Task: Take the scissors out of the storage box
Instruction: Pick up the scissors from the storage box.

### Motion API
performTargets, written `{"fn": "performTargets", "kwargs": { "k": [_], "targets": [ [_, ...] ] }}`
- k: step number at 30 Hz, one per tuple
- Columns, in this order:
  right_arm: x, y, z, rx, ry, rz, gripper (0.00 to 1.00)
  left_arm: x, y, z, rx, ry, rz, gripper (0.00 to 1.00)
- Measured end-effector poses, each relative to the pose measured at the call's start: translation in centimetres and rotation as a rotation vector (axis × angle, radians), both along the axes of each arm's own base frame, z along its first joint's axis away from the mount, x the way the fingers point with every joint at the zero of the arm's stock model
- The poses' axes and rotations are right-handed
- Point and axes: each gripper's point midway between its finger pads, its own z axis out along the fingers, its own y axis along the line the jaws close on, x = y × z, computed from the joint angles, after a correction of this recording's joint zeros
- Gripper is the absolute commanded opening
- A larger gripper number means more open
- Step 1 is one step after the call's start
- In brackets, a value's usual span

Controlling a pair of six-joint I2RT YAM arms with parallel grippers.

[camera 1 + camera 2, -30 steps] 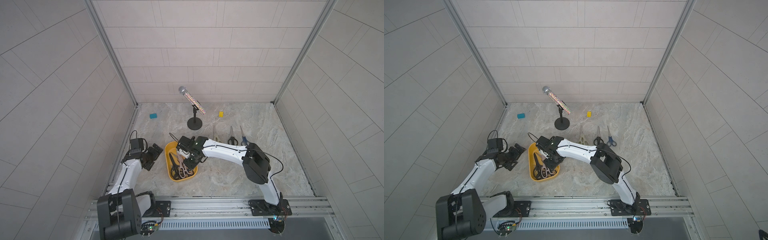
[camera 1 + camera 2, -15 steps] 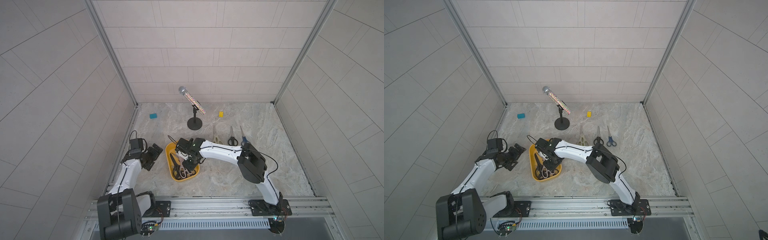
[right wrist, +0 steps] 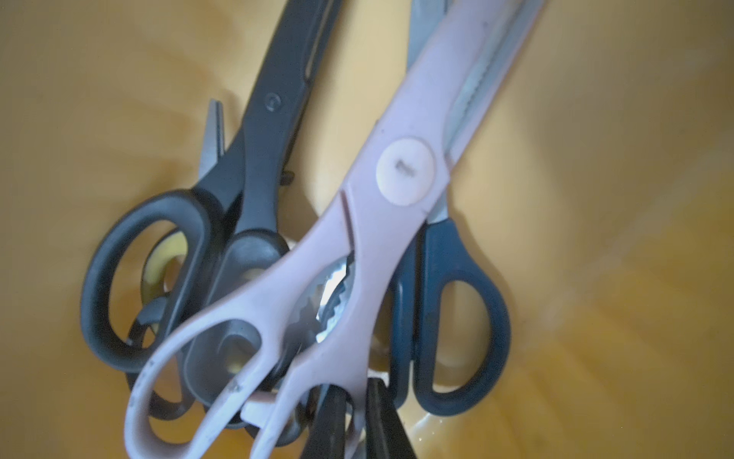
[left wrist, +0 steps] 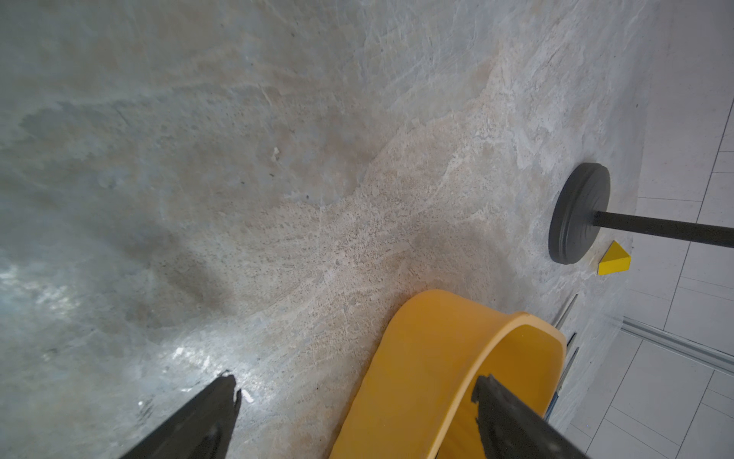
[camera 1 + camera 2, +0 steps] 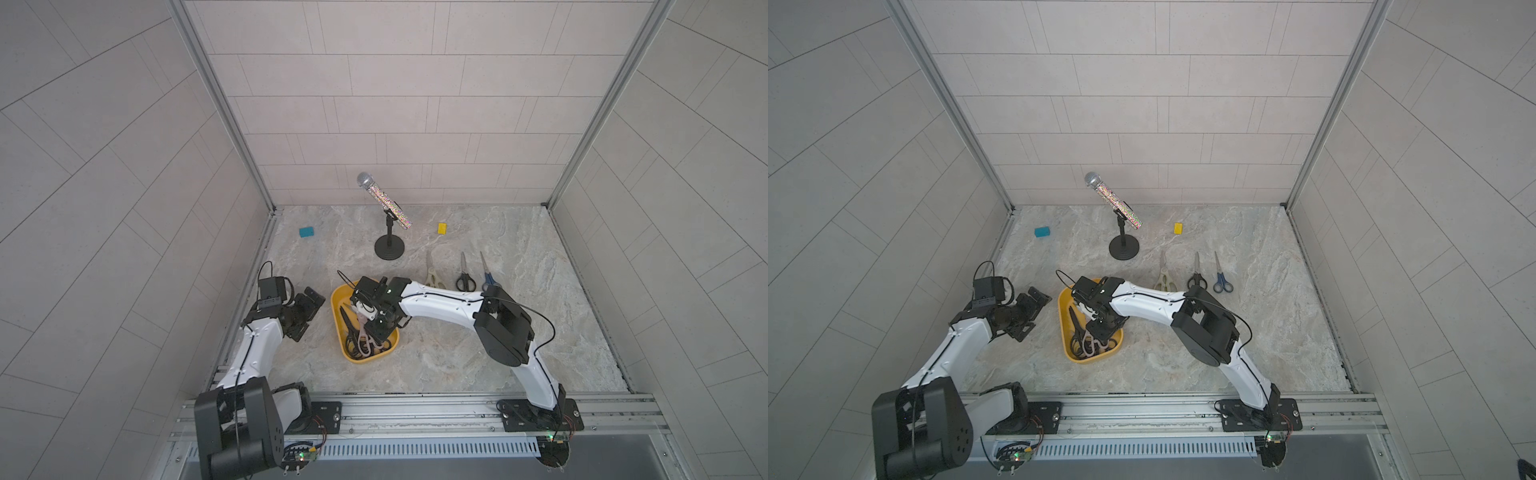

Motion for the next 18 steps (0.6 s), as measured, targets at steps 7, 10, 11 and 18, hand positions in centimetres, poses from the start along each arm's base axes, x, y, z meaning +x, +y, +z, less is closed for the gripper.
{"fn": "performTargets", "kwargs": {
  "k": [7,10,11,18],
  "targets": [
    [0.2,-0.5,0.5,-0.012,-0.019,-0.007,0.0,0.0,0.0,0.0,0.0,0.001,0.001,1.0],
    [0.2,-1.1,1.3,-0.014,-0.028,-0.015,0.0,0.0,0.1,-0.1,0.001,0.004,0.002,1.0],
    [0.3,-1.2,1.9,-0.008,-0.033,-0.019,0.0,0.0,0.1,-0.1,0.001,0.004,0.002,1.0],
    [1.1,-1.4,7.3,0.098,-0.086,-0.051,0.0,0.0,0.1,-0.2,0.0,0.008,0.008,1.0]
  ]
}}
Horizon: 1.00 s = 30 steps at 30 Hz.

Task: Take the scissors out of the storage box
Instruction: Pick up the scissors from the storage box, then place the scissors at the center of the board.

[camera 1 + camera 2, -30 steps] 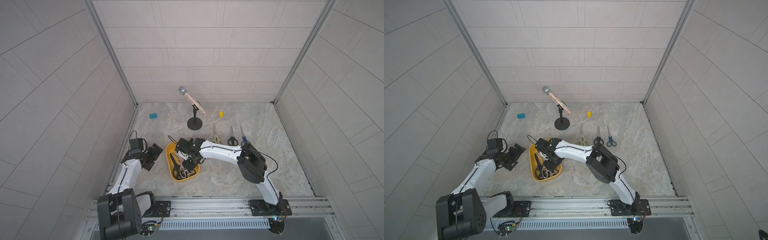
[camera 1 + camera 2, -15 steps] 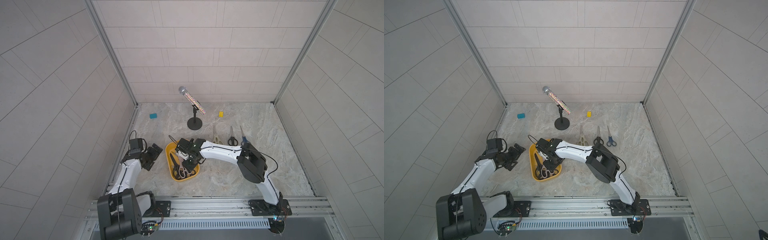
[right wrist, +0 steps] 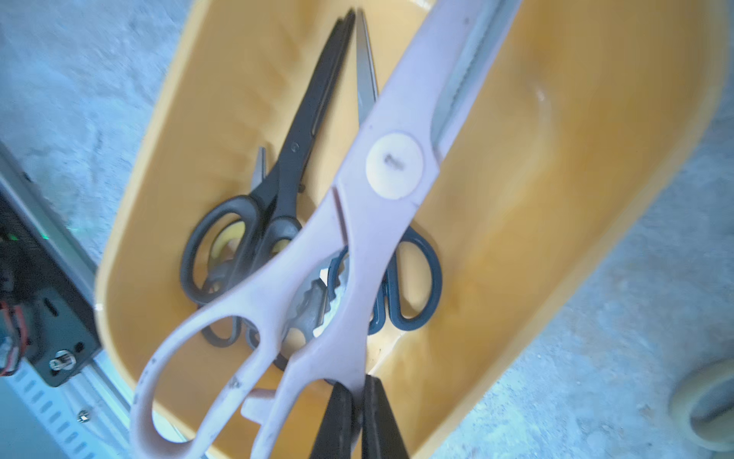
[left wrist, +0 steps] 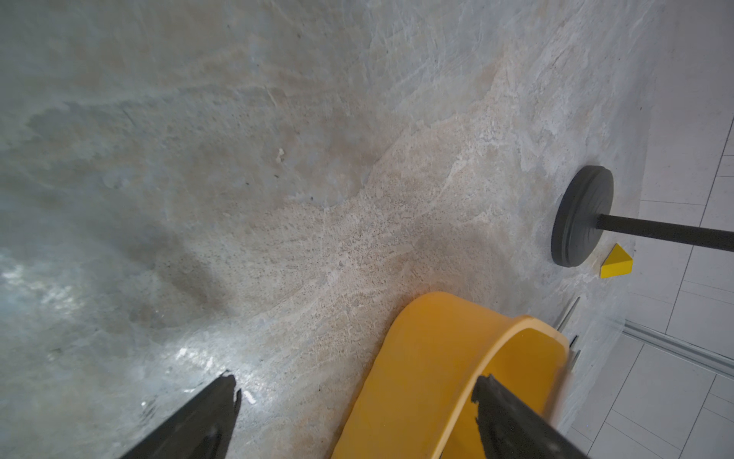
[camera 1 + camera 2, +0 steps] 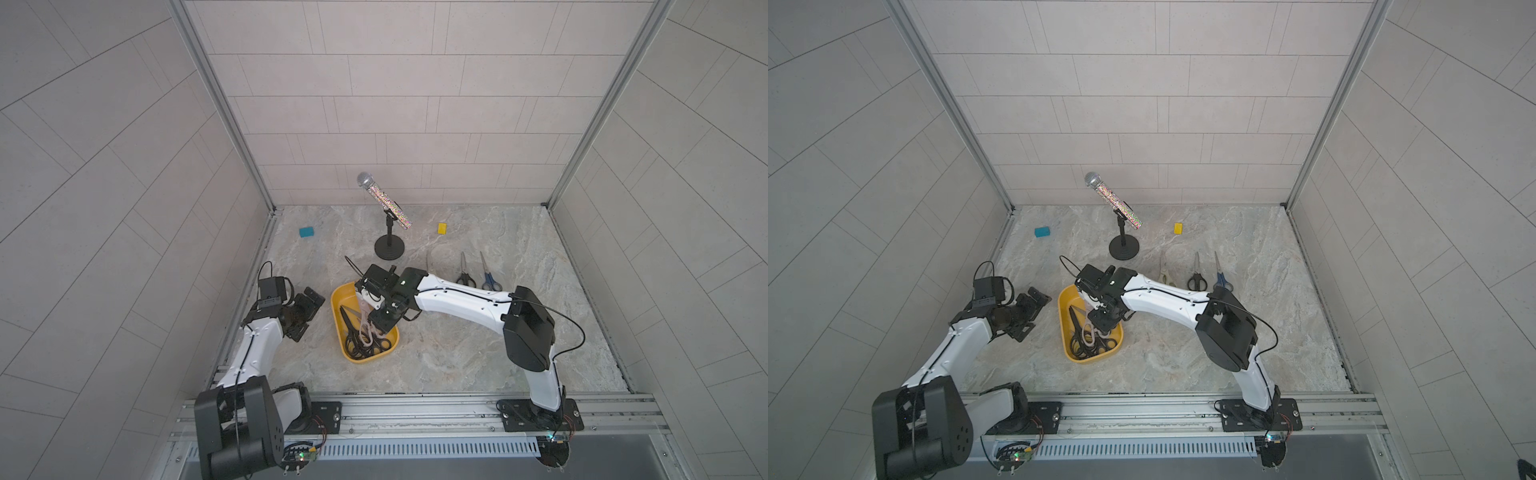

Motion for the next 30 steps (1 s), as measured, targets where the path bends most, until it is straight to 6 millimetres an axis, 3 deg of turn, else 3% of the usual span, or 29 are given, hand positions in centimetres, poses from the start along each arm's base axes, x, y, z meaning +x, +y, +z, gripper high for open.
{"fn": "performTargets", "kwargs": {
  "k": [5,10,19,30],
  "targets": [
    [1.6,-1.1,3.3,0.076,-0.017,-0.066,0.0,0.0,0.0,0.1,0.0,0.001,0.002,1.0],
    [4.4,-4.1,4.5,0.09,-0.033,-0.178,0.0,-0.3,-0.1,0.0,-0.002,0.015,-0.002,1.0],
    [8.4,-10.9,0.1,-0.045,0.023,-0.368,0.0,-0.9,-0.5,0.0,0.027,0.054,-0.062,1.0],
    [10.5,-11.8,-6.0,-0.154,0.106,-0.395,0.0,-0.9,-1.2,1.0,0.11,0.087,-0.177,1.0]
  ]
}}
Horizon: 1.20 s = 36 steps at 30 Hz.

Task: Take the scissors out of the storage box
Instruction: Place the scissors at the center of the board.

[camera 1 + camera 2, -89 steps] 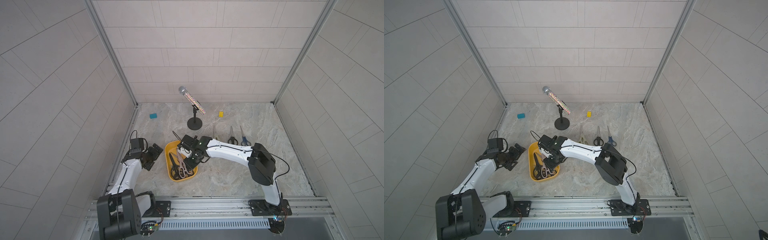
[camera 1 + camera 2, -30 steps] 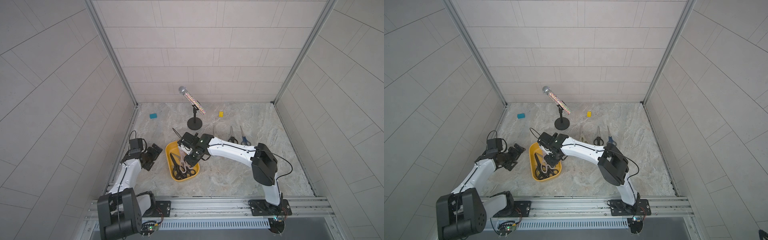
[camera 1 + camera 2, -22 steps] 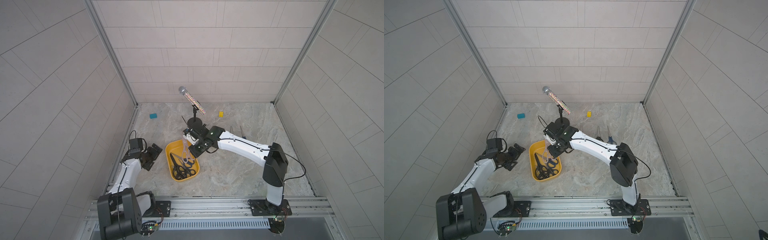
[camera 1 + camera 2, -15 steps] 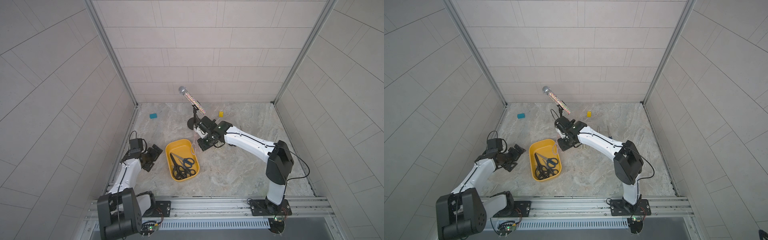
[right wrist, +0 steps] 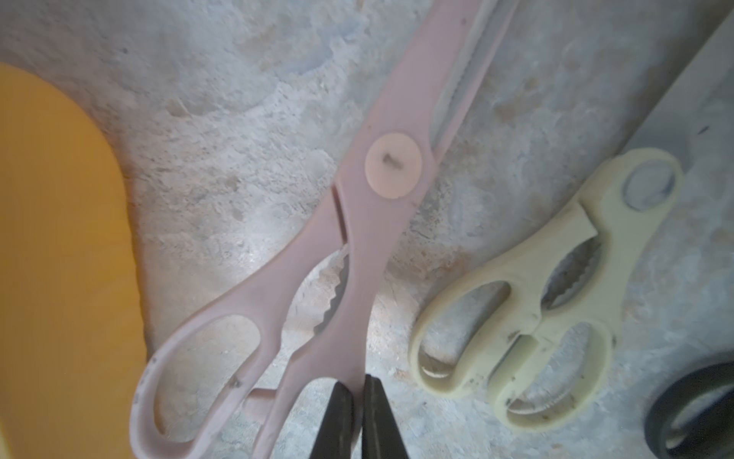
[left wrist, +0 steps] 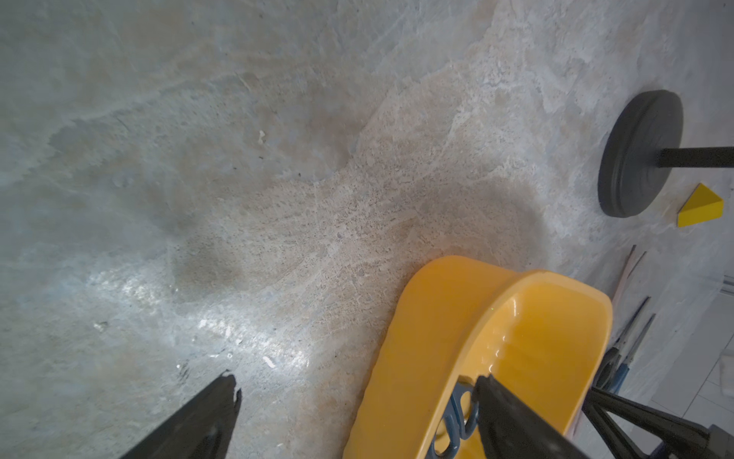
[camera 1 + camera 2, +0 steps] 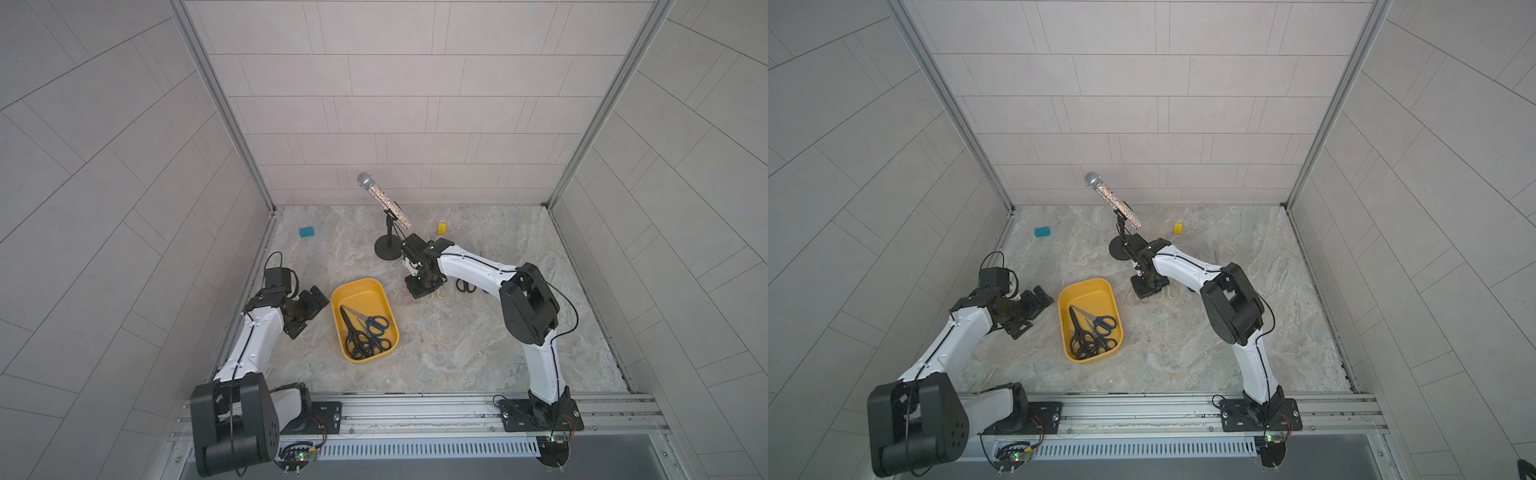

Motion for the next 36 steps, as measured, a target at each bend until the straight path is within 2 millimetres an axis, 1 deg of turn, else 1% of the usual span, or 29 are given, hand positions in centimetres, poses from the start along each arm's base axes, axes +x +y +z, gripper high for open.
{"fn": "performTargets", "kwargs": {
  "k": [4,10,13,16,20,22,24,27,30,32,34,36],
  "targets": [
    [0.1,-0.1,-0.9,-0.012,0.014,0.0,0.0,-0.4,-0.6,-0.1,0.011,0.013,-0.029,1.0],
    [0.4,0.0,-1.7,-0.014,0.016,0.002,0.0,-0.4,-1.2,0.5,0.019,-0.013,-0.062,0.97],
    [0.6,0.2,-1.9,-0.011,0.01,0.002,0.05,-0.4,-1.6,0.6,0.017,-0.018,-0.076,0.95],
    [0.7,0.2,-2.1,-0.01,0.009,0.003,0.14,-0.5,-1.9,0.6,0.019,-0.021,-0.094,0.89],
    [0.8,0.3,-2.0,-0.007,0.0,0.012,0.23,-0.6,-2.6,0.7,0.025,-0.023,-0.129,0.82],
    [0.9,0.4,-2.0,-0.006,-0.004,0.012,0.24,-0.6,-2.9,0.6,0.033,-0.022,-0.143,0.78],
    [1.0,0.4,-1.6,-0.001,-0.01,0.012,0.25,-0.7,-3.0,0.6,0.046,-0.022,-0.154,0.77],
    [1.0,0.6,-0.1,0.024,-0.033,0.014,0.25,-0.7,-3.1,0.3,0.074,-0.015,-0.172,0.72],
    [1.1,0.8,2.9,0.07,-0.084,0.013,0.25,-0.8,-3.4,-0.1,0.104,-0.001,-0.195,0.68],
    [0.9,0.7,5.1,0.102,-0.12,0.012,0.25,-0.8,-3.6,-0.4,0.124,0.005,-0.209,0.68],
    [0.5,0.5,7.3,0.132,-0.156,0.007,0.25,-0.8,-3.6,-0.7,0.146,0.013,-0.219,0.65],
    [0.0,0.0,8.7,0.152,-0.179,-0.001,0.25,-0.7,-3.6,-0.9,0.16,0.017,-0.225,0.62]
  ]
}}
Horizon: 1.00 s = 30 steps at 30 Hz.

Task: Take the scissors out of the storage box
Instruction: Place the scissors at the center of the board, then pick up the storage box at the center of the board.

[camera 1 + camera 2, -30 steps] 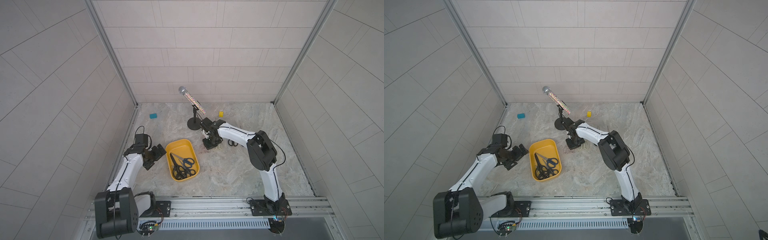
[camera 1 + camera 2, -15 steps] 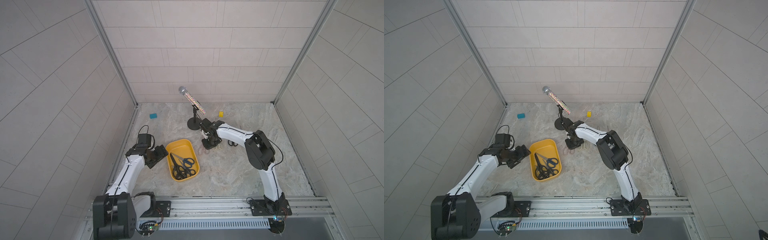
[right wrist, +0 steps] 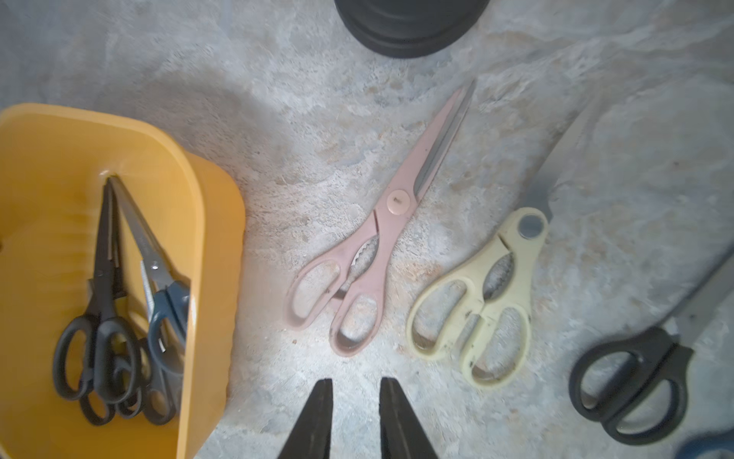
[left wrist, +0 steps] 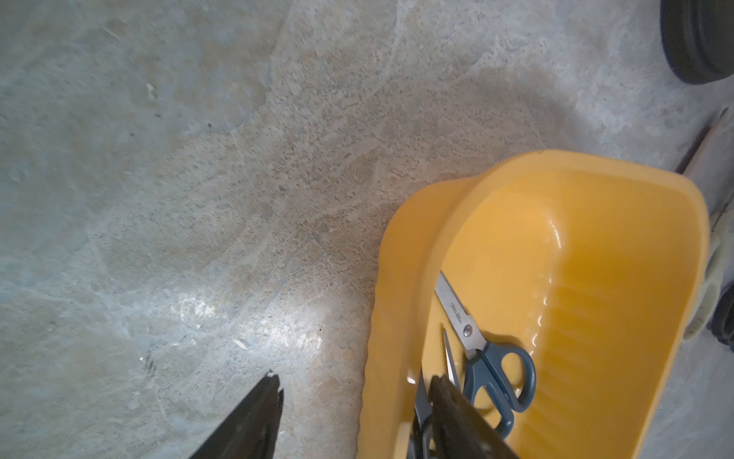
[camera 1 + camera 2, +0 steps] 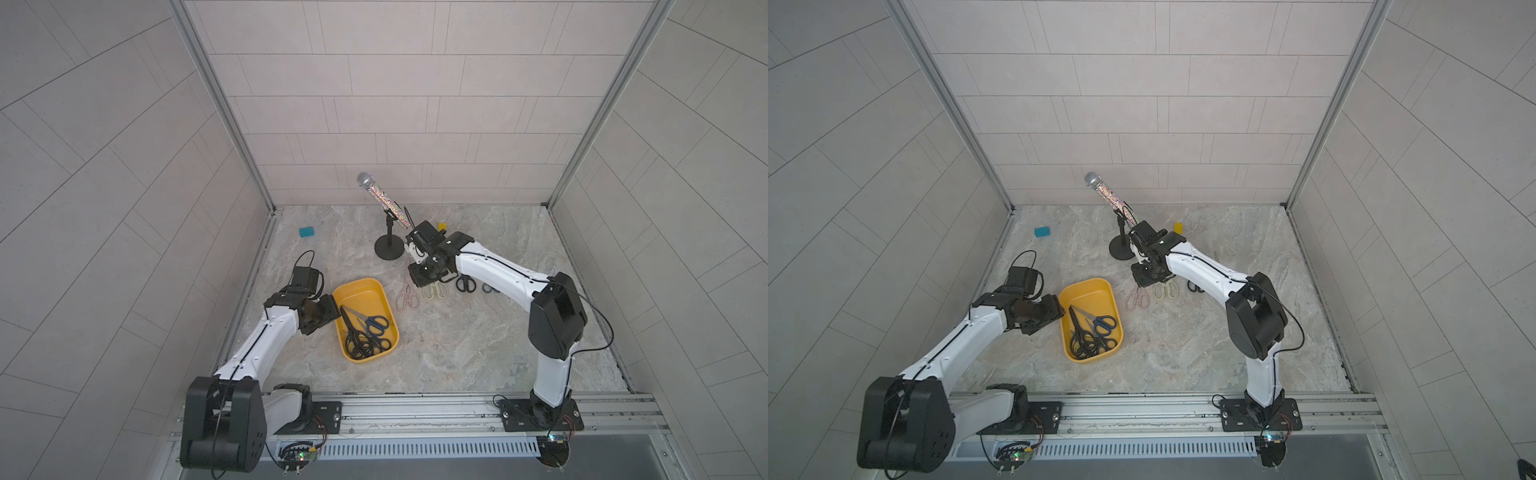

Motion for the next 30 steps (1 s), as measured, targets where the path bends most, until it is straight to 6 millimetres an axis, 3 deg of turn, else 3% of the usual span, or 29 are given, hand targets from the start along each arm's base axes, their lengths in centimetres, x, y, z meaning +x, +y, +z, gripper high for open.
{"fn": "performTargets", "kwargs": {
  "k": [3,9,15,25,30],
  "targets": [
    [-1.0,-0.8,1.1,0.016,-0.013,-0.01,0.25,0.2,0.0,-0.3,0.017,0.004,-0.003,0.6],
    [-2.6,-2.1,1.4,0.013,-0.008,-0.022,0.26,0.7,-0.5,-1.3,0.039,0.022,-0.016,0.51],
    [-3.8,-2.7,2.1,0.028,-0.011,-0.033,0.26,1.2,-0.9,-1.8,0.047,0.019,-0.019,0.36],
    [-7.2,0.7,2.3,0.072,-0.004,0.088,0.26,2.3,-1.4,-1.5,0.034,-0.026,-0.021,0.01],
    [-8.6,2.6,2.6,0.095,-0.008,0.147,0.26,2.6,-1.4,-1.5,0.031,-0.04,-0.019,0.0]
  ]
}}
